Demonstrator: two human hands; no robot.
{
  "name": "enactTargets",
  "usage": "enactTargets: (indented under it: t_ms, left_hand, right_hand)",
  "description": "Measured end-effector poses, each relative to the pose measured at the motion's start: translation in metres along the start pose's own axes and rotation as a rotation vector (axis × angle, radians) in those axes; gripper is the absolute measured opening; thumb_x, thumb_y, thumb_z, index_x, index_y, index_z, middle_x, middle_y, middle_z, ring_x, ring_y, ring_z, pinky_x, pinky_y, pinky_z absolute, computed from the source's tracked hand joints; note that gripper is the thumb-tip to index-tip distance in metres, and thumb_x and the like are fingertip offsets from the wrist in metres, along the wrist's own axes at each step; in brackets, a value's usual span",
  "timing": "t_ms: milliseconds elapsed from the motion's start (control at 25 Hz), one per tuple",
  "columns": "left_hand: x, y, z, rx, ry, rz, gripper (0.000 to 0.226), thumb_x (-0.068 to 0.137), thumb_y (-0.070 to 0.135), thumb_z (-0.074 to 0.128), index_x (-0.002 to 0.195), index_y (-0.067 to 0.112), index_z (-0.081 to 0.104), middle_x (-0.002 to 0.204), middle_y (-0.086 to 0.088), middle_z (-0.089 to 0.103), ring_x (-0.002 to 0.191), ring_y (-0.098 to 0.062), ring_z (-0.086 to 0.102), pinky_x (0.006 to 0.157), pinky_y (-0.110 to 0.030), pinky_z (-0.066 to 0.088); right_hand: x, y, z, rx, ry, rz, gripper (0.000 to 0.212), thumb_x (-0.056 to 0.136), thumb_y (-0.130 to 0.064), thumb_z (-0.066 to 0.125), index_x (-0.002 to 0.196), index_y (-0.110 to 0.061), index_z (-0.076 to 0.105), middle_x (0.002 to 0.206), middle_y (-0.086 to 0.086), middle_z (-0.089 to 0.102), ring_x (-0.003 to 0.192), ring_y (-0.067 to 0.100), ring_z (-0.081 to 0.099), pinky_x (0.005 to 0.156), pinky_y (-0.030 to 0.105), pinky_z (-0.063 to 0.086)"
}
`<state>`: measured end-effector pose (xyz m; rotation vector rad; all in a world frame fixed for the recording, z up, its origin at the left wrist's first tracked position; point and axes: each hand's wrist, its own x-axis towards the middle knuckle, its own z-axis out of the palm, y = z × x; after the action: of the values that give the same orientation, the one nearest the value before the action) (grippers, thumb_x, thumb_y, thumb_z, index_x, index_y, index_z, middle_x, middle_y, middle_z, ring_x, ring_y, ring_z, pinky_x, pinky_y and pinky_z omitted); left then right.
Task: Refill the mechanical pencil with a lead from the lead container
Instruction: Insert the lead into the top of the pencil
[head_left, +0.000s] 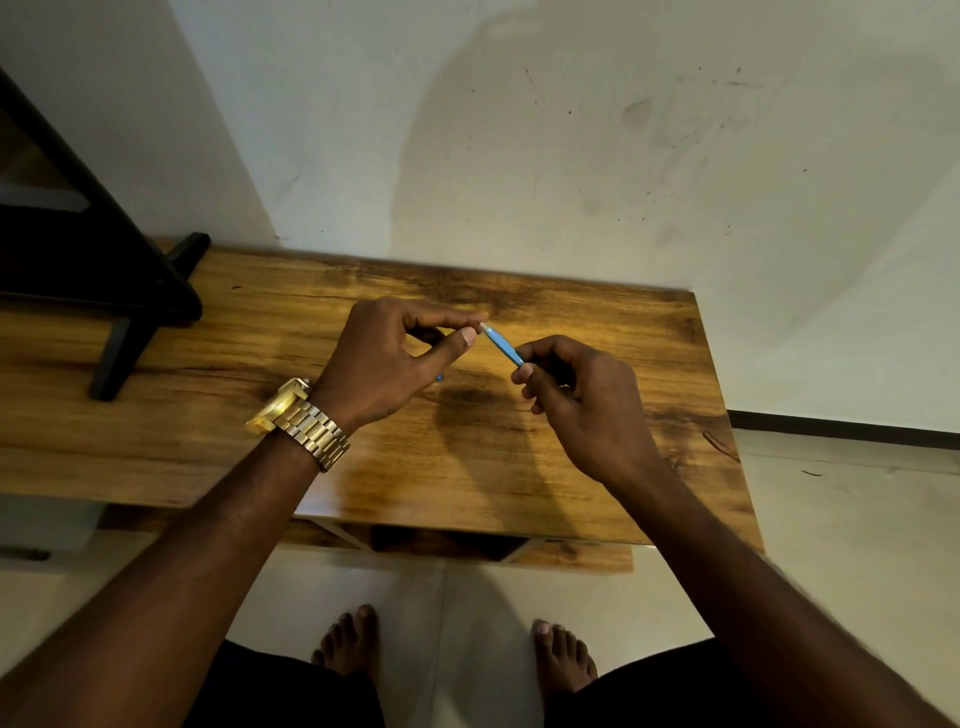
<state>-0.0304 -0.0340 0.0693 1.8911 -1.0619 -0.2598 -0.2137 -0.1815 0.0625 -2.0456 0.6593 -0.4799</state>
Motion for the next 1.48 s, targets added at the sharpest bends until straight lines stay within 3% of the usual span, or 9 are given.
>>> enactTargets:
  t_ms: [160, 320, 560, 920, 1000, 1080, 1160, 1280, 1480]
  left_hand:
    - [0.006, -0.027, -0.021, 0.196, 0.076, -0.241, 0.026, 0.095, 0.029, 0.083, 0.121, 0.026, 0.084, 0.100, 0.004, 0.086, 0.081, -0.009, 0.080, 0.081, -0.031, 0.065]
    - [-0.001, -0.045, -0.019, 0.461, -0.086, -0.426, 0.031, 0.084, 0.037, 0.092, 0.107, 0.019, 0.083, 0.091, -0.001, 0.083, 0.105, -0.022, 0.075, 0.094, -0.043, 0.062]
    - [-0.003, -0.041, -0.007, 0.538, -0.072, -0.447, 0.027, 0.077, 0.031, 0.098, 0.094, 0.020, 0.081, 0.084, 0.001, 0.082, 0.090, -0.017, 0.076, 0.084, -0.035, 0.062]
    - [0.001, -0.043, -0.007, 0.442, -0.052, -0.457, 0.017, 0.087, 0.003, 0.083, 0.101, 0.012, 0.086, 0.096, -0.006, 0.084, 0.098, -0.021, 0.079, 0.093, -0.038, 0.064]
    - [0.003, -0.040, -0.010, 0.143, 0.032, -0.503, 0.017, 0.090, 0.005, 0.085, 0.106, 0.013, 0.085, 0.100, -0.005, 0.085, 0.101, -0.020, 0.081, 0.087, -0.029, 0.064]
    - [0.005, -0.022, -0.006, -0.516, 0.154, -0.560, 0.022, 0.091, 0.004, 0.084, 0.112, 0.011, 0.083, 0.103, -0.007, 0.086, 0.106, -0.021, 0.082, 0.086, -0.025, 0.066]
    - [0.006, -0.005, 0.006, -0.940, 0.233, -0.539, 0.026, 0.086, 0.007, 0.085, 0.112, 0.012, 0.083, 0.105, -0.007, 0.087, 0.104, -0.017, 0.083, 0.084, -0.020, 0.065]
    - [0.004, 0.011, 0.020, -1.106, 0.201, -0.496, 0.034, 0.078, 0.014, 0.085, 0.112, 0.012, 0.084, 0.113, -0.010, 0.086, 0.105, -0.017, 0.084, 0.081, -0.018, 0.064]
    - [0.002, 0.013, 0.022, -1.043, 0.162, -0.484, 0.021, 0.093, 0.006, 0.079, 0.112, 0.013, 0.083, 0.113, -0.010, 0.086, 0.105, -0.016, 0.084, 0.081, -0.022, 0.066]
  right_hand:
    - [0.003, -0.001, -0.005, 0.131, 0.101, 0.084, 0.014, 0.107, -0.016, 0.068, 0.117, -0.018, 0.078, 0.095, -0.006, 0.081, 0.080, 0.008, 0.077, 0.067, 0.015, 0.059]
    - [0.002, -0.003, -0.007, 0.258, 0.109, 0.147, 0.012, 0.108, -0.019, 0.068, 0.113, -0.019, 0.078, 0.100, -0.001, 0.083, 0.084, 0.021, 0.079, 0.073, 0.024, 0.063]
    - [0.002, -0.004, -0.006, 0.277, 0.089, 0.149, 0.014, 0.107, -0.018, 0.068, 0.117, -0.017, 0.078, 0.101, -0.001, 0.082, 0.088, 0.020, 0.080, 0.071, 0.021, 0.061]
    - [0.001, -0.002, -0.008, 0.304, 0.087, 0.148, 0.015, 0.108, -0.015, 0.067, 0.119, -0.013, 0.077, 0.100, 0.001, 0.082, 0.091, 0.022, 0.080, 0.070, 0.019, 0.061]
    - [0.001, -0.002, -0.007, 0.313, 0.088, 0.151, 0.015, 0.108, -0.015, 0.067, 0.119, -0.014, 0.077, 0.100, 0.001, 0.082, 0.091, 0.022, 0.080, 0.070, 0.020, 0.062]
    - [0.001, -0.004, -0.006, 0.314, 0.086, 0.135, 0.014, 0.108, -0.016, 0.067, 0.117, -0.018, 0.077, 0.099, -0.001, 0.082, 0.089, 0.018, 0.080, 0.069, 0.020, 0.061]
    - [0.000, -0.004, -0.003, 0.259, 0.067, 0.087, 0.013, 0.107, -0.018, 0.069, 0.116, -0.021, 0.078, 0.099, -0.004, 0.082, 0.087, 0.013, 0.079, 0.069, 0.022, 0.063]
    - [-0.002, -0.004, 0.002, 0.158, 0.042, 0.022, 0.014, 0.104, -0.016, 0.073, 0.116, -0.019, 0.079, 0.097, -0.004, 0.080, 0.086, 0.013, 0.078, 0.070, 0.029, 0.067]
    - [-0.002, -0.005, 0.002, 0.129, 0.044, 0.004, 0.015, 0.103, -0.014, 0.075, 0.117, -0.017, 0.079, 0.096, -0.006, 0.079, 0.086, 0.013, 0.077, 0.065, 0.032, 0.067]
